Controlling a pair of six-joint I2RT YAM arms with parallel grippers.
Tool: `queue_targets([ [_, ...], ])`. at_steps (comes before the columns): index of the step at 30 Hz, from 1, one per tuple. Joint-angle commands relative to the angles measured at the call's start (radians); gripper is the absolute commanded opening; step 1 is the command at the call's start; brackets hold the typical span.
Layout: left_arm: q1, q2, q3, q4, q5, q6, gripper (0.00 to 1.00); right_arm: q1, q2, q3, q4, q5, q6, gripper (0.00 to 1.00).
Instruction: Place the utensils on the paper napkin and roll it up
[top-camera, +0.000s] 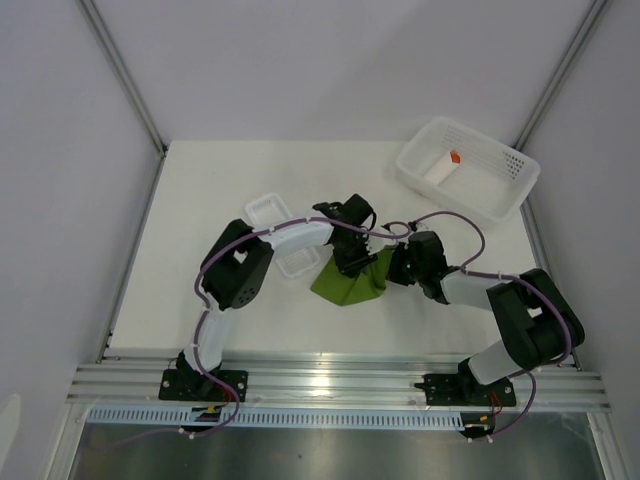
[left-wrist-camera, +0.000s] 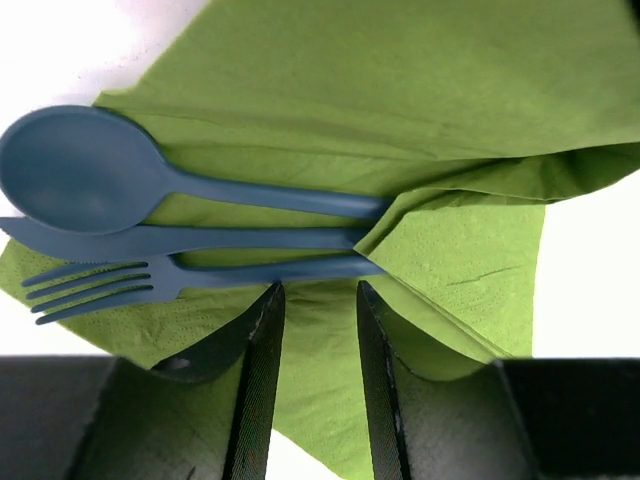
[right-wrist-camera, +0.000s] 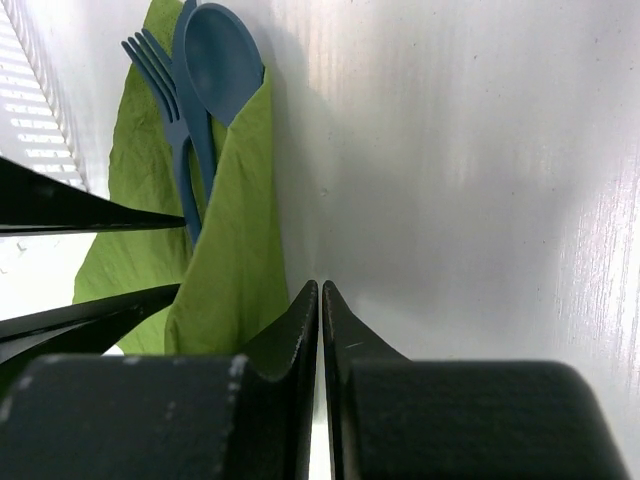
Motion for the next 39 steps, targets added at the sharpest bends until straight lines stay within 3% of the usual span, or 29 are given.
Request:
queue_targets([
  [1,-0.004,0.01,0.032,0.024,0.007,-0.009,0.39,-0.001,0.003,0.005,0.049,-0.03,-0.006,0.06],
  [8,-0.004,0.006,0.058,0.009,-0.009,0.011,0.39,0.004,0.026,0.0,0.079,-0.042,0.019,0.06],
  [16,0.006,-0.139,-0.072,0.052,0.022,-0.003,0.4,0.01,-0.026,0.043,-0.014,0.055,-0.041,0.07],
  [23,0.045,-0.172,-0.078,0.02,0.011,-0.041,0.41,0.035,-0.054,0.097,-0.097,0.194,-0.124,0.08],
  [39,0.105,-0.151,-0.097,-0.026,-0.018,-0.121,0.4,0.213,-0.06,0.112,-0.034,0.303,-0.181,0.07],
])
